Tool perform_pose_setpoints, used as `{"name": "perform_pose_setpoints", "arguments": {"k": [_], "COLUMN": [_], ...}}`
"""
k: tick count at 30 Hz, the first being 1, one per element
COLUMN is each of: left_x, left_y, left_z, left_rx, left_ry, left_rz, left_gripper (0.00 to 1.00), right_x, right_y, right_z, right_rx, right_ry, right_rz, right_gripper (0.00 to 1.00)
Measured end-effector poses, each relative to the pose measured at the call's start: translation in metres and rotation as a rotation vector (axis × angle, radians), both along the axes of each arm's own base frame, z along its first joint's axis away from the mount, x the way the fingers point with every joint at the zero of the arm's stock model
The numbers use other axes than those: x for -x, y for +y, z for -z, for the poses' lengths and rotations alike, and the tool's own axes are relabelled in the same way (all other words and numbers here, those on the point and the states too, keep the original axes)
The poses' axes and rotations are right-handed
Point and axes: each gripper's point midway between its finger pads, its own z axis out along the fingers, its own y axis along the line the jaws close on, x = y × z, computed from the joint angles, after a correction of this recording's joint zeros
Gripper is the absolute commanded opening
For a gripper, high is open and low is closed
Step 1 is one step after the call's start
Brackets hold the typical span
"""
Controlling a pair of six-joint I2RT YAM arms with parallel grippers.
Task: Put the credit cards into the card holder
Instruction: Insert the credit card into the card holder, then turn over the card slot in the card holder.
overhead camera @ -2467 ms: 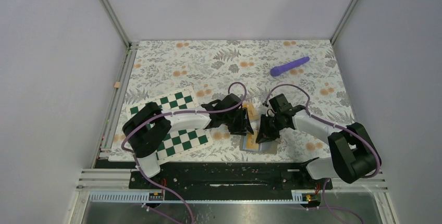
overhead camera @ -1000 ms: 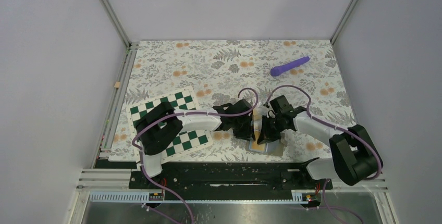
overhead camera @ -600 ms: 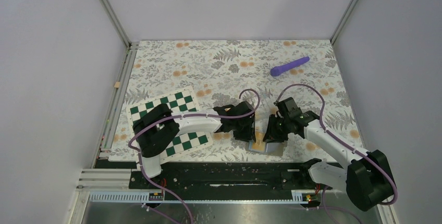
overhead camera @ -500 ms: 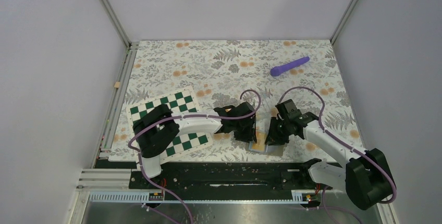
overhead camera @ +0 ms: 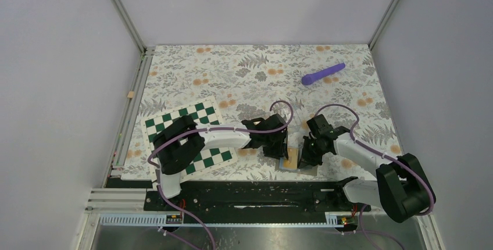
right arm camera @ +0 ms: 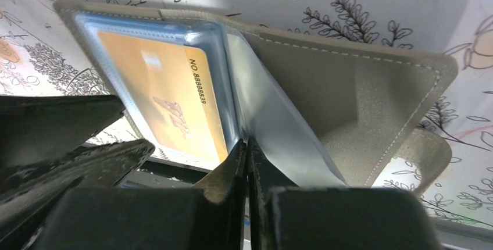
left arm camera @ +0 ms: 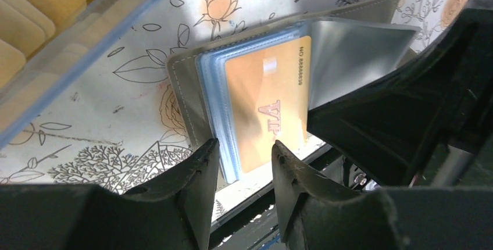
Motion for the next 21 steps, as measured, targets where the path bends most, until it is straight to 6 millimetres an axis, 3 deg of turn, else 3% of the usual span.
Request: {"name": "perform_pose_setpoints", "arguments": {"k": [12, 21], "left_x": [0.0, 0.002], "left_y": [0.0, -0.01], "left_z": [0.006, -0.012], "left_rx": [-0.016, -0.051], "left_ry": [-0.004, -0.069], "left_rz": [0.004, 0.039], "left_gripper": [0.37, 0.41], "right_x": [0.001, 0.001], "right_y": [0.007, 0.01], "right_z": [0.0, 0.0], "right_rx": [-0.04, -0.056], "right_ry": [0.021, 0.028], "right_rz": [-0.01, -0.015], "right_gripper": [0.03, 0.03]}}
